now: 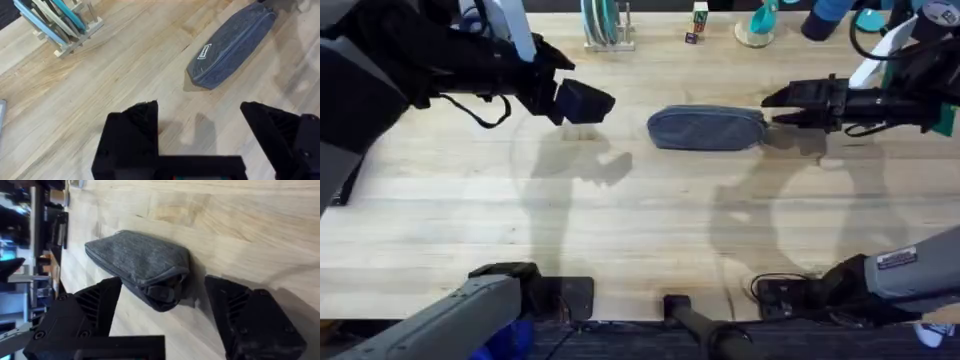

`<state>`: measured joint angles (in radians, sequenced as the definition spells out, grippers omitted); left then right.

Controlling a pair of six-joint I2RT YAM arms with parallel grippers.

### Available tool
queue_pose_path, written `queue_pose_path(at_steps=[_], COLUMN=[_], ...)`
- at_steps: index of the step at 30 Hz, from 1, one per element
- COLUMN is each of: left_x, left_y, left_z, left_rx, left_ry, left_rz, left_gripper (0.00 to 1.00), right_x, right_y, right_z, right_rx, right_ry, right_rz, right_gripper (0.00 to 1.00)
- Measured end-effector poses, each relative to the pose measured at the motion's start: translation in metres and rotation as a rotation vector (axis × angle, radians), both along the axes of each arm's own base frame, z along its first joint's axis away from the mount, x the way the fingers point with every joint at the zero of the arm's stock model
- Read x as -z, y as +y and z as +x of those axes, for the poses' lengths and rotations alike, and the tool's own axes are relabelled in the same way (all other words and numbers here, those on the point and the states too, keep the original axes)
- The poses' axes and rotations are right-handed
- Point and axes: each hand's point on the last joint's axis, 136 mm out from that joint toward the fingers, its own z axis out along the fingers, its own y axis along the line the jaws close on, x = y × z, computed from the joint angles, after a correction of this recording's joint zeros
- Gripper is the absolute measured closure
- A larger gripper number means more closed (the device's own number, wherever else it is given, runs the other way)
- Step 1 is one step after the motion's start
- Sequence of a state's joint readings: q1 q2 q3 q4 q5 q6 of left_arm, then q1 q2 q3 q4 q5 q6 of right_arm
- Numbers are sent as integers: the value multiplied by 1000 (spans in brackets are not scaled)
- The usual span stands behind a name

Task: Unzip the bag, pick up the pens from the table one at a time and place them inside, then zip the bag closed.

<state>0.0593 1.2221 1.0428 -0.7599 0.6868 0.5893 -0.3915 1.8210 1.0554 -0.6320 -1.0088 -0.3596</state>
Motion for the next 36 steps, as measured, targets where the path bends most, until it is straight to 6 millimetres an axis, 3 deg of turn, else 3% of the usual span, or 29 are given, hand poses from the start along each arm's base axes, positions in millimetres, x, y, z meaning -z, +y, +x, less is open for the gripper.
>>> queue_pose_path(at_steps=[5,13,26,36], left_x=[0,0,0,0], left_y=[0,0,0,0], left_z=[0,0,0,0], left_rx=[0,0,0,0], left_ry=[0,0,0,0], left_rz=[0,0,0,0], left_gripper=[6,6,6,6], right_x=[6,-1,-3,-7], right_y=[7,18,21,29], right_z=[1,-5,-11,-30], right_rx=[-2,-16,-14,-45], right_ry=[32,62,100,164], right_rz=[63,133,163,191], right_gripper=[6,6,6,5])
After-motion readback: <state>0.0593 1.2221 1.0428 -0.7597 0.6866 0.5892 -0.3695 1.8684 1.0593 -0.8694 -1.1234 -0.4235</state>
